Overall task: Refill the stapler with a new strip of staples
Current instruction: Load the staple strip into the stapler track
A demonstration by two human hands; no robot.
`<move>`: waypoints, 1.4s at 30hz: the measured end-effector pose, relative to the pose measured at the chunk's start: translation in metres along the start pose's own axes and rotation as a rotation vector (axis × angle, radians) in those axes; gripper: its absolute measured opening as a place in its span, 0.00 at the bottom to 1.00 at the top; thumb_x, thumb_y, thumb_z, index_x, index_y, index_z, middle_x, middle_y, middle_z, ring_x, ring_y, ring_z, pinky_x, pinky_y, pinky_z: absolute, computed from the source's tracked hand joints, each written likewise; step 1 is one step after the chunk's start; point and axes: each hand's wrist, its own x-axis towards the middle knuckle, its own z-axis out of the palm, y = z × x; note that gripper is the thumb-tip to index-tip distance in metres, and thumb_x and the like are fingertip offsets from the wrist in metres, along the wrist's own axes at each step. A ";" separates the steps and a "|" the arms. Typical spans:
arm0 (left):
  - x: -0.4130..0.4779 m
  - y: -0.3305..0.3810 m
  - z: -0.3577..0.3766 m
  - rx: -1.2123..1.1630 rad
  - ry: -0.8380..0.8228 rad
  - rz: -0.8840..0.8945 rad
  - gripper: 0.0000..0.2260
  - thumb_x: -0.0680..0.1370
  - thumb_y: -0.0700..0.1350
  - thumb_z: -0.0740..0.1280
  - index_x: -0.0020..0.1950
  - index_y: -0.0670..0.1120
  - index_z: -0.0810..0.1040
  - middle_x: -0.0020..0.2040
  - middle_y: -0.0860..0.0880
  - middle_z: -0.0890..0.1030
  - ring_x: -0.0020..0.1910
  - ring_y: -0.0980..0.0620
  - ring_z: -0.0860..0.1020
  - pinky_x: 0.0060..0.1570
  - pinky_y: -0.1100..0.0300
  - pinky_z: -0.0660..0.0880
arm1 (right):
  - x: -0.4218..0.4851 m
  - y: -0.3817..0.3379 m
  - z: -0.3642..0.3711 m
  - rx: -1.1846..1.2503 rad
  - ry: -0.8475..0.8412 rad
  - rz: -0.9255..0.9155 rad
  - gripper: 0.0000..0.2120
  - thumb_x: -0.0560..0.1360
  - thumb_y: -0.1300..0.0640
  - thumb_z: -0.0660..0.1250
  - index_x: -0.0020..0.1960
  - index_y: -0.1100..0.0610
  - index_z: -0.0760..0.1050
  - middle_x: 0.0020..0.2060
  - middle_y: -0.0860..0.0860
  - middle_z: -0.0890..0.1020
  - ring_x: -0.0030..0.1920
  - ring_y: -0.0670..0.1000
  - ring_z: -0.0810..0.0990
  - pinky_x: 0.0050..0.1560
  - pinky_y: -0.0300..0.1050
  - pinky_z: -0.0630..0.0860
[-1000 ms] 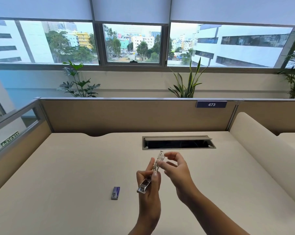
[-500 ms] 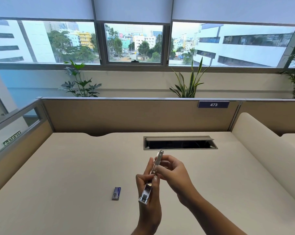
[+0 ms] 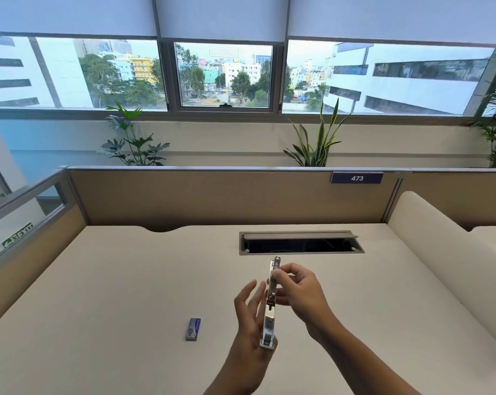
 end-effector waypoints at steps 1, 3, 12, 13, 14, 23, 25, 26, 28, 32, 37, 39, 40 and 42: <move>0.000 0.001 -0.005 -0.040 -0.028 -0.044 0.30 0.78 0.37 0.63 0.72 0.60 0.55 0.69 0.75 0.60 0.66 0.66 0.69 0.51 0.76 0.72 | 0.001 0.000 -0.002 0.000 -0.007 0.011 0.06 0.78 0.59 0.66 0.47 0.62 0.79 0.40 0.58 0.85 0.36 0.52 0.86 0.35 0.38 0.80; 0.002 0.006 -0.012 -0.192 0.008 -0.205 0.23 0.81 0.42 0.62 0.70 0.63 0.61 0.67 0.66 0.72 0.58 0.61 0.79 0.49 0.67 0.78 | 0.002 0.001 -0.006 0.003 -0.019 0.027 0.07 0.78 0.59 0.66 0.48 0.63 0.79 0.41 0.59 0.85 0.37 0.53 0.86 0.36 0.39 0.81; 0.018 0.032 -0.023 -0.265 -0.201 -0.468 0.22 0.74 0.59 0.67 0.67 0.56 0.69 0.53 0.45 0.85 0.39 0.42 0.84 0.37 0.56 0.80 | -0.002 0.005 -0.002 -0.113 -0.051 0.013 0.09 0.78 0.54 0.65 0.44 0.59 0.79 0.39 0.55 0.86 0.42 0.57 0.86 0.37 0.47 0.84; 0.018 0.033 -0.022 -0.230 -0.185 -0.456 0.24 0.73 0.59 0.68 0.66 0.54 0.70 0.50 0.45 0.86 0.37 0.44 0.83 0.35 0.57 0.80 | -0.001 0.005 -0.001 -0.147 -0.044 -0.003 0.09 0.78 0.54 0.65 0.44 0.59 0.79 0.39 0.55 0.86 0.43 0.57 0.86 0.41 0.50 0.85; 0.019 0.032 -0.021 -0.206 -0.171 -0.453 0.26 0.71 0.59 0.69 0.66 0.53 0.70 0.47 0.45 0.86 0.35 0.46 0.81 0.34 0.57 0.79 | -0.001 0.005 -0.001 -0.180 -0.040 -0.017 0.10 0.78 0.53 0.65 0.44 0.59 0.79 0.39 0.54 0.86 0.44 0.57 0.85 0.43 0.53 0.85; 0.015 0.034 -0.019 -0.191 -0.233 -0.482 0.23 0.72 0.54 0.70 0.63 0.48 0.72 0.39 0.48 0.83 0.33 0.50 0.78 0.31 0.60 0.77 | 0.000 0.005 -0.005 -0.234 -0.011 0.037 0.20 0.79 0.45 0.62 0.42 0.61 0.80 0.38 0.59 0.85 0.36 0.58 0.85 0.36 0.55 0.83; 0.014 0.034 -0.020 -0.178 -0.235 -0.494 0.23 0.72 0.55 0.70 0.63 0.48 0.71 0.38 0.48 0.83 0.33 0.49 0.79 0.32 0.60 0.78 | 0.001 0.006 -0.006 -0.199 -0.023 0.056 0.19 0.78 0.45 0.64 0.44 0.61 0.78 0.38 0.57 0.85 0.32 0.54 0.84 0.35 0.52 0.83; 0.014 0.034 -0.020 -0.177 -0.226 -0.502 0.22 0.73 0.55 0.69 0.63 0.48 0.71 0.38 0.48 0.83 0.32 0.48 0.80 0.32 0.59 0.78 | 0.001 0.005 -0.006 -0.188 -0.028 0.056 0.17 0.78 0.45 0.65 0.47 0.60 0.77 0.38 0.56 0.85 0.31 0.53 0.84 0.35 0.50 0.83; 0.013 0.034 -0.019 -0.181 -0.182 -0.525 0.20 0.75 0.55 0.67 0.62 0.47 0.70 0.35 0.47 0.81 0.31 0.46 0.81 0.32 0.57 0.78 | 0.000 0.005 -0.007 -0.173 -0.048 0.049 0.12 0.77 0.44 0.66 0.51 0.53 0.74 0.39 0.54 0.85 0.31 0.53 0.85 0.34 0.45 0.83; 0.013 0.033 -0.018 -0.139 -0.094 -0.543 0.23 0.75 0.59 0.65 0.59 0.43 0.69 0.29 0.48 0.76 0.26 0.48 0.78 0.26 0.61 0.74 | 0.000 0.006 -0.005 -0.163 -0.098 0.033 0.14 0.77 0.45 0.67 0.60 0.47 0.74 0.40 0.50 0.85 0.35 0.51 0.87 0.32 0.39 0.81; 0.013 0.030 -0.015 -0.068 -0.055 -0.532 0.20 0.79 0.61 0.55 0.56 0.45 0.70 0.27 0.49 0.77 0.23 0.50 0.75 0.26 0.61 0.72 | 0.003 0.005 -0.005 -0.137 -0.140 0.038 0.13 0.77 0.46 0.68 0.58 0.50 0.79 0.40 0.51 0.84 0.35 0.49 0.85 0.34 0.43 0.81; 0.013 0.029 -0.015 -0.058 -0.037 -0.536 0.20 0.81 0.60 0.51 0.55 0.46 0.70 0.27 0.49 0.77 0.23 0.51 0.74 0.26 0.62 0.72 | 0.003 0.005 -0.005 -0.116 -0.147 0.053 0.11 0.77 0.46 0.67 0.56 0.49 0.80 0.37 0.51 0.84 0.35 0.48 0.85 0.34 0.44 0.82; 0.013 0.029 -0.015 -0.052 -0.034 -0.536 0.20 0.81 0.60 0.50 0.55 0.45 0.70 0.27 0.49 0.77 0.23 0.51 0.74 0.25 0.62 0.72 | 0.003 0.006 -0.005 -0.114 -0.148 0.056 0.11 0.77 0.46 0.67 0.56 0.49 0.80 0.37 0.51 0.84 0.35 0.49 0.85 0.34 0.45 0.82; 0.013 0.029 -0.015 -0.041 -0.033 -0.537 0.20 0.81 0.60 0.51 0.54 0.45 0.70 0.26 0.49 0.77 0.22 0.52 0.74 0.25 0.62 0.72 | 0.002 0.007 -0.005 -0.117 -0.153 0.057 0.11 0.78 0.47 0.67 0.57 0.49 0.79 0.38 0.52 0.84 0.36 0.50 0.86 0.34 0.45 0.82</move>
